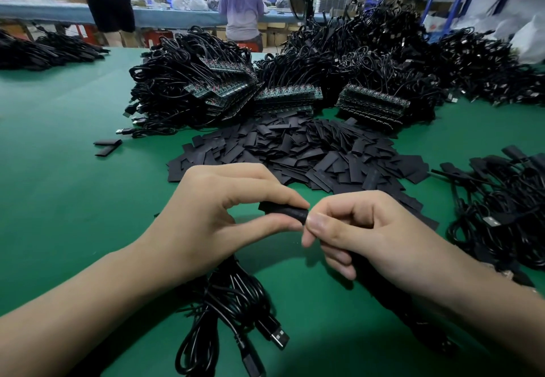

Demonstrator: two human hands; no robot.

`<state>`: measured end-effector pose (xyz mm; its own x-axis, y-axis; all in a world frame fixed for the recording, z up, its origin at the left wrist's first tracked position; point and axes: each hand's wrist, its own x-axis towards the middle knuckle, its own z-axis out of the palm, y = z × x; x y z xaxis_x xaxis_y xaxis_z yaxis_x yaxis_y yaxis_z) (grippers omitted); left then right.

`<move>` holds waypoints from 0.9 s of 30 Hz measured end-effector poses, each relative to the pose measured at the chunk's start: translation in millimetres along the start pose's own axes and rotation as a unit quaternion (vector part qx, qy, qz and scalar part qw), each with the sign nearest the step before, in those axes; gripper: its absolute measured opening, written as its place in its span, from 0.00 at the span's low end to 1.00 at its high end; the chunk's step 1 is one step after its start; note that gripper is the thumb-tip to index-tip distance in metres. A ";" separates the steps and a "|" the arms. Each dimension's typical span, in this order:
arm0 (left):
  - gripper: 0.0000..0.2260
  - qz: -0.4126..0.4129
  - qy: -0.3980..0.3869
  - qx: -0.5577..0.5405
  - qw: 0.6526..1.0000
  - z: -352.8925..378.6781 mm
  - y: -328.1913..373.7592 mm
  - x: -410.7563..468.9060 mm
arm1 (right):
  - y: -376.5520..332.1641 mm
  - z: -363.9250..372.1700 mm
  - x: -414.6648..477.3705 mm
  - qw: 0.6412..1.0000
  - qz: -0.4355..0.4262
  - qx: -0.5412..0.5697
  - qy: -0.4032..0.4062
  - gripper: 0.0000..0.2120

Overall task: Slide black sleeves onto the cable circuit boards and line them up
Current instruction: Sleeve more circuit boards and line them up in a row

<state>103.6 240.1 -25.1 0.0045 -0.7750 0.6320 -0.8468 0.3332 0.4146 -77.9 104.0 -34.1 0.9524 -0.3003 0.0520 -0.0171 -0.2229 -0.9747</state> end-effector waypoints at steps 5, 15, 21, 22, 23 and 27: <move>0.08 -0.001 0.009 0.002 1.000 -2.3 -0.9 1.6 | -3.8 0.1 -0.2 1.000 -0.006 -0.028 0.012 0.12; 0.08 -0.006 0.003 -0.004 1.000 -0.9 -0.3 -0.5 | -5.4 2.1 -1.7 0.999 -0.008 -0.029 0.027 0.12; 0.08 0.001 -0.008 -0.001 1.000 -1.1 -2.1 -0.1 | -2.7 4.2 -0.1 0.999 -0.003 -0.032 0.029 0.12; 0.08 0.004 -0.008 0.000 1.000 -1.0 -2.1 -0.3 | -2.4 4.6 0.1 0.999 0.000 -0.030 0.029 0.12; 0.08 0.007 -0.007 0.002 1.000 -0.9 -2.1 -0.6 | -2.3 4.9 0.3 0.999 0.003 -0.028 0.029 0.12; 0.08 0.011 -0.007 0.000 1.000 -0.2 -3.1 -1.2 | -2.6 5.4 0.4 0.999 0.005 -0.023 0.027 0.12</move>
<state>106.3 240.1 -26.9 -0.0229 -0.7751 0.6314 -0.8469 0.3506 0.3997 -75.8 109.4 -32.6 0.9343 -0.3523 0.0552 -0.0415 -0.2611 -0.9644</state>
